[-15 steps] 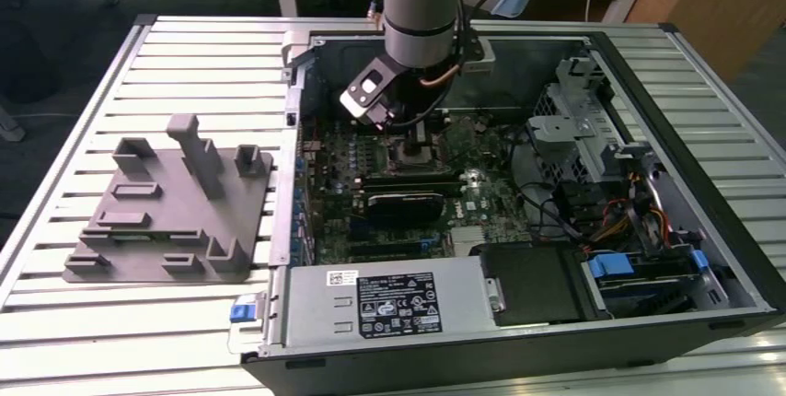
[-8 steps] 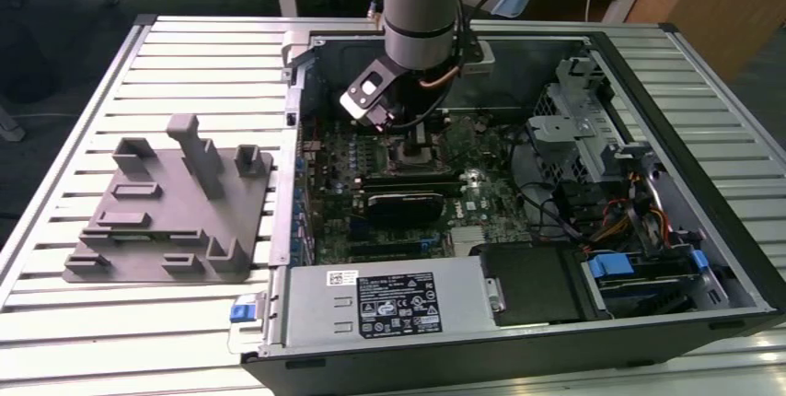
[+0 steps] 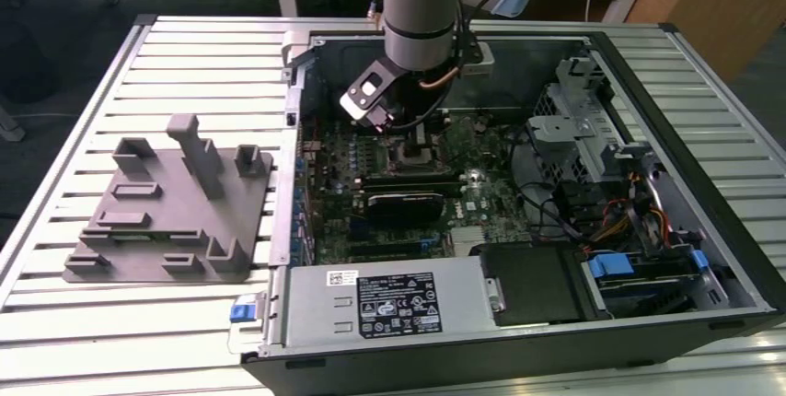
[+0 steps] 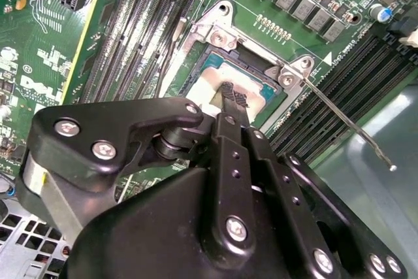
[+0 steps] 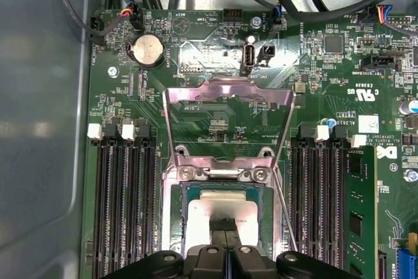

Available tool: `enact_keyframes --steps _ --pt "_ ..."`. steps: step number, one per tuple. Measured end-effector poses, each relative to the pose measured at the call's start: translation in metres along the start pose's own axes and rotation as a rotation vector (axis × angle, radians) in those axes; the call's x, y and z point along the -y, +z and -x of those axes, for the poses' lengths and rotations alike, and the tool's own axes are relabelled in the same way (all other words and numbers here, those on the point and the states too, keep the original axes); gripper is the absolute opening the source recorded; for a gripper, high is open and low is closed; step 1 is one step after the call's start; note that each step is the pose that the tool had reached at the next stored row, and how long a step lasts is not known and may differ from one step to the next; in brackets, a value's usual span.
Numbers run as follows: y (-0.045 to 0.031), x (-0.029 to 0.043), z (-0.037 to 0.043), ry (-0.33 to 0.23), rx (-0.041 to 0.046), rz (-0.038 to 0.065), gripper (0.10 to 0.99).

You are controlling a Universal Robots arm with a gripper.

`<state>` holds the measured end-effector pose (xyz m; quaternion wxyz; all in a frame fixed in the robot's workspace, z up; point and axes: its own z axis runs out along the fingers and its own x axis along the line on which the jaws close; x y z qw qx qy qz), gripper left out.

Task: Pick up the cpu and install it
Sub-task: 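Place the cpu into insertion slot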

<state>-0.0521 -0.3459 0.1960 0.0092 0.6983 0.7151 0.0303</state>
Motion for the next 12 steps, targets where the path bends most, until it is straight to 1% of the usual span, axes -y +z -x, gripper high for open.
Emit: enact_keyframes --steps 4,7,12 --pt "-0.0006 0.0000 0.0000 0.000 0.0000 0.000 0.106" --pt "-0.0025 -0.0005 -0.0007 0.000 -0.0029 0.002 0.106" --pt "-0.0097 -0.0008 -0.0007 0.000 -0.0013 0.001 0.106"
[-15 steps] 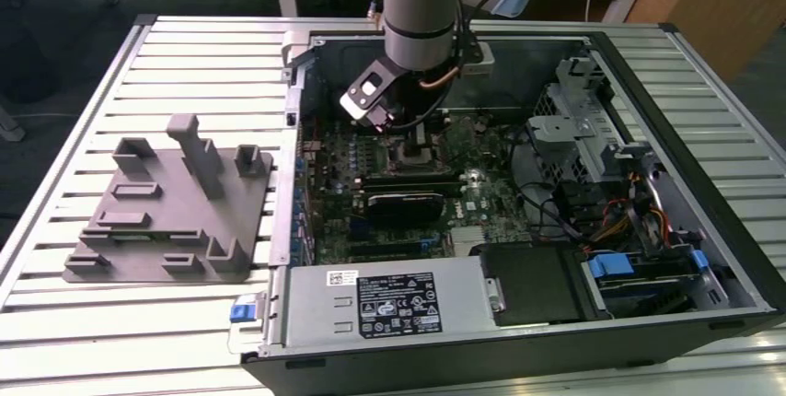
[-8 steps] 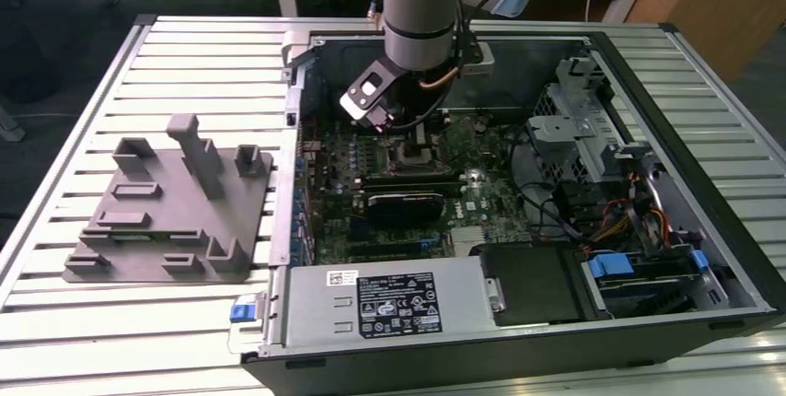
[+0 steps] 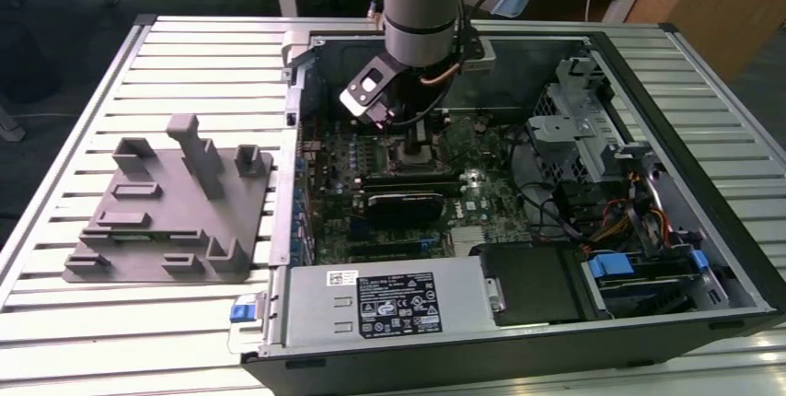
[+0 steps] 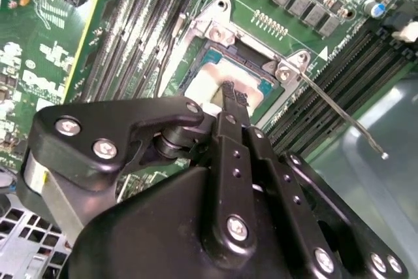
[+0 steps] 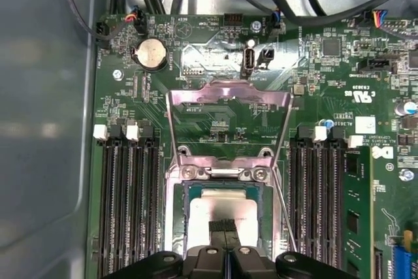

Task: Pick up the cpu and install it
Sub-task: 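Place the cpu into insertion slot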

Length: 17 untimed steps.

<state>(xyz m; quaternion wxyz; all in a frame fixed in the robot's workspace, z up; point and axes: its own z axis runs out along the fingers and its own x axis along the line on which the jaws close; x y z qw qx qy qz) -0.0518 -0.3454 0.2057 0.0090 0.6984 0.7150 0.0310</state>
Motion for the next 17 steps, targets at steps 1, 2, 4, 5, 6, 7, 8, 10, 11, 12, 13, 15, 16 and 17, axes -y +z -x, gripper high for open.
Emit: enact_keyframes --steps 1,2,4,5,6,7,8,10,11,12,13,15,16,17 --pt "-0.0017 -0.0001 0.0000 0.000 0.0001 0.000 0.106" --pt "-0.0033 -0.0002 -0.0001 0.000 0.0001 0.000 0.106" --pt "-0.0067 -0.0004 -0.0002 0.000 0.0002 0.000 0.106" --pt "-0.0084 -0.0005 -0.0002 0.000 0.0002 0.000 0.106" --pt "-0.0101 -0.0006 -0.0003 0.000 0.0001 0.000 0.106" --pt "-0.0119 -0.0007 -0.0003 0.000 0.0002 0.000 0.106" --pt "-0.0136 -0.0008 -0.0004 0.000 0.0002 0.000 0.106" --pt "-0.0163 -0.0009 -0.0005 0.000 0.0001 0.000 0.106" --pt "-0.0176 -0.0010 -0.0006 0.000 0.0001 0.000 0.106" --pt "-0.0190 -0.0011 -0.0006 0.000 0.0001 0.000 0.106" --pt "-0.0203 -0.0012 -0.0006 0.000 0.0001 0.000 0.106" --pt "-0.0228 -0.0013 -0.0007 0.000 0.0002 0.000 0.106" --pt "-0.0240 -0.0014 -0.0008 0.000 0.0001 0.000 0.106" --pt "-0.0250 -0.0014 -0.0008 0.000 0.0001 0.000 0.106"
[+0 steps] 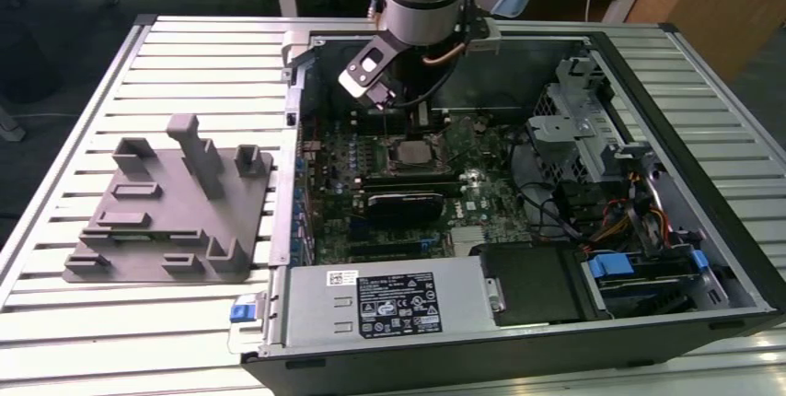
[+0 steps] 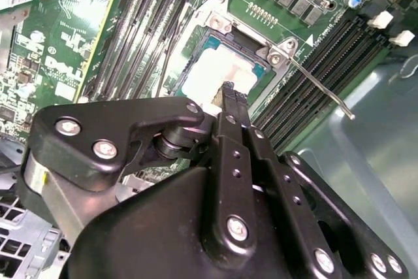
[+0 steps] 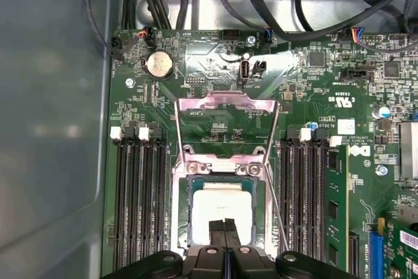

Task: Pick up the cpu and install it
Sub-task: 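Place the cpu into insertion slot, then close the cpu cover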

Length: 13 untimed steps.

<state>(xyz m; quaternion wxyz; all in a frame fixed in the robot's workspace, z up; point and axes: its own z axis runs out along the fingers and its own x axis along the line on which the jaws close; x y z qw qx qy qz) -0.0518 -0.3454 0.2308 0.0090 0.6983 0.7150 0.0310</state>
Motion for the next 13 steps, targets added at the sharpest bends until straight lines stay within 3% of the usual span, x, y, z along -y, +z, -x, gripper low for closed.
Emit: enact_keyframes --steps 13 --pt "-0.0016 -0.0001 0.0000 0.000 0.0001 0.000 0.106"
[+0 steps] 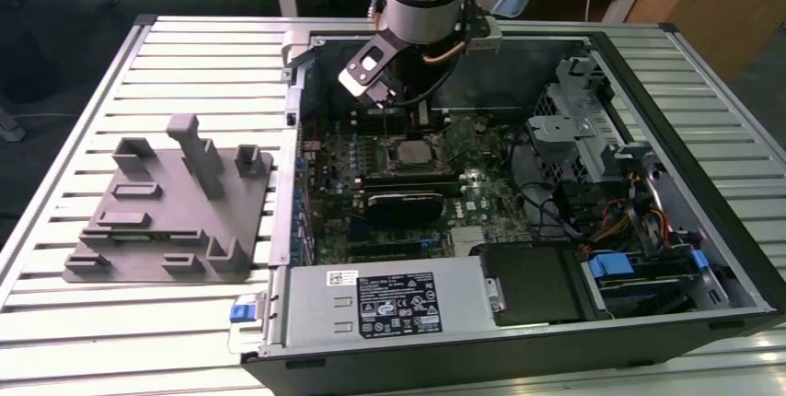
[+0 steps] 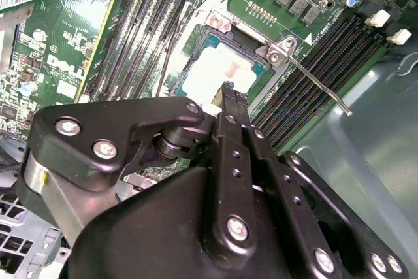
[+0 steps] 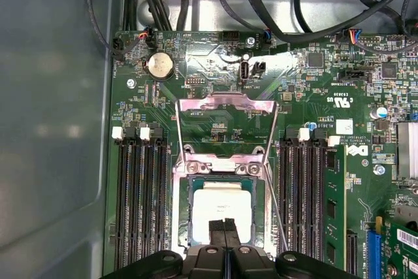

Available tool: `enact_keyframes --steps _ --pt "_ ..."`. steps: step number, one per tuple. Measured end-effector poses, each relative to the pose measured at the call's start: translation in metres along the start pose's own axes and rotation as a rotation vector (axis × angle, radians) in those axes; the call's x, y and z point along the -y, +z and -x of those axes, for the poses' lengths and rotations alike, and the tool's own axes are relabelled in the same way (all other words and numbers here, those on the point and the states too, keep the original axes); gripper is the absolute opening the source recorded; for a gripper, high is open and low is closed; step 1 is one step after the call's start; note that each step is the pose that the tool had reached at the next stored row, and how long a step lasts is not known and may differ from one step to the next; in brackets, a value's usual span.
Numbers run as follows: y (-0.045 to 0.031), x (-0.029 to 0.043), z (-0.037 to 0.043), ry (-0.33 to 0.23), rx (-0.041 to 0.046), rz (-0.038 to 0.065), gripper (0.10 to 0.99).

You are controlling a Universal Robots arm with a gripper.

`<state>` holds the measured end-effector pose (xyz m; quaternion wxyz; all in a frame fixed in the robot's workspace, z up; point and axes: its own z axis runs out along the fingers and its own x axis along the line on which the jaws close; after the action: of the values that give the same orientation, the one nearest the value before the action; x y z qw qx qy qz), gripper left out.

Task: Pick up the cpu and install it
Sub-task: 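Close the cpu cover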

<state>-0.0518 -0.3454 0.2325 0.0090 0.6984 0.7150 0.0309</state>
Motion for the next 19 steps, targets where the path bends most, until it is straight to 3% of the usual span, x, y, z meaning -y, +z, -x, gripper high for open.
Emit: enact_keyframes --steps 19 --pt "-0.0177 -0.0010 -0.0006 0.000 -0.0001 0.000 0.106"
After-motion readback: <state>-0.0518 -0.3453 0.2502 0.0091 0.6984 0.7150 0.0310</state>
